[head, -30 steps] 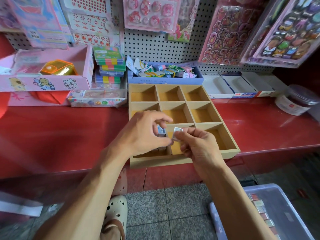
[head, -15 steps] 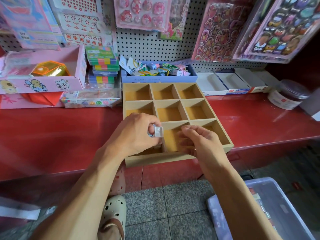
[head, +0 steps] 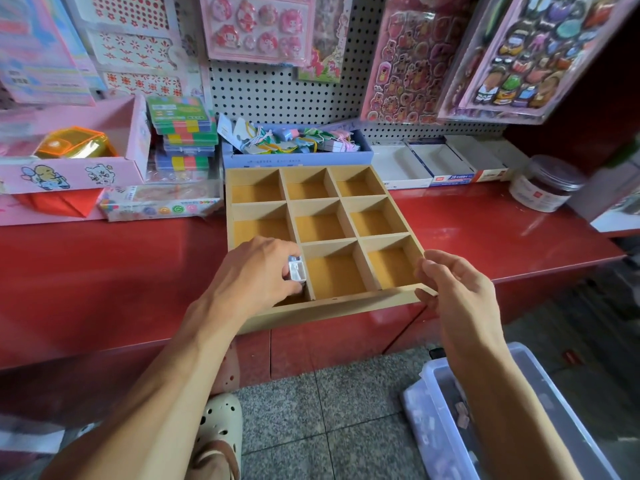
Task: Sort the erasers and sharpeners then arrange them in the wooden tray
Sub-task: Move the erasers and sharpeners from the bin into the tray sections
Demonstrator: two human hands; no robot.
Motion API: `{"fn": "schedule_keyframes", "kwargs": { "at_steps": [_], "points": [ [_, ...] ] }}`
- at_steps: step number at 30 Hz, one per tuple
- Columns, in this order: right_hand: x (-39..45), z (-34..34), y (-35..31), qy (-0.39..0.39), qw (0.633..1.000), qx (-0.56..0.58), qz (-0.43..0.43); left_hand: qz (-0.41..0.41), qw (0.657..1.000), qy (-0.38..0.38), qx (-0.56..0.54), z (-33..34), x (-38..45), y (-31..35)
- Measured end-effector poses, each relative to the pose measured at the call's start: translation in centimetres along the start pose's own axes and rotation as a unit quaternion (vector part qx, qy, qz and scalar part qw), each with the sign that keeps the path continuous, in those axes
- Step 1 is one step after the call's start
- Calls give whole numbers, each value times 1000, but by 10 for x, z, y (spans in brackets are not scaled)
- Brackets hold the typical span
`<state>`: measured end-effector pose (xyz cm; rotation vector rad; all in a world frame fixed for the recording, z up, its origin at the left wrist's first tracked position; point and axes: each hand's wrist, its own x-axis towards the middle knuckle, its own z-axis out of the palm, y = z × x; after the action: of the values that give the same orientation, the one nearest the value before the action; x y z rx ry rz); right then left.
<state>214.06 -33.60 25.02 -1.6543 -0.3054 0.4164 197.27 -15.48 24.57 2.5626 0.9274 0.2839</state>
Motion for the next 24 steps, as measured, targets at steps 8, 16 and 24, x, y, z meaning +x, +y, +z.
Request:
{"fn": "schedule_keyframes", "kwargs": {
  "at_steps": [8,16,24],
  "points": [
    [-4,-7,11,-1,999,-39,-11,3,1000,26,-4,-4,-2,0],
    [-17,-30,22,0,999,-46,0,-6,978,78,-193,-3,-24,15],
    [-56,-106,17,36,998,-43,-17,-68,902,9,-426,27,-79,71]
  ]
}}
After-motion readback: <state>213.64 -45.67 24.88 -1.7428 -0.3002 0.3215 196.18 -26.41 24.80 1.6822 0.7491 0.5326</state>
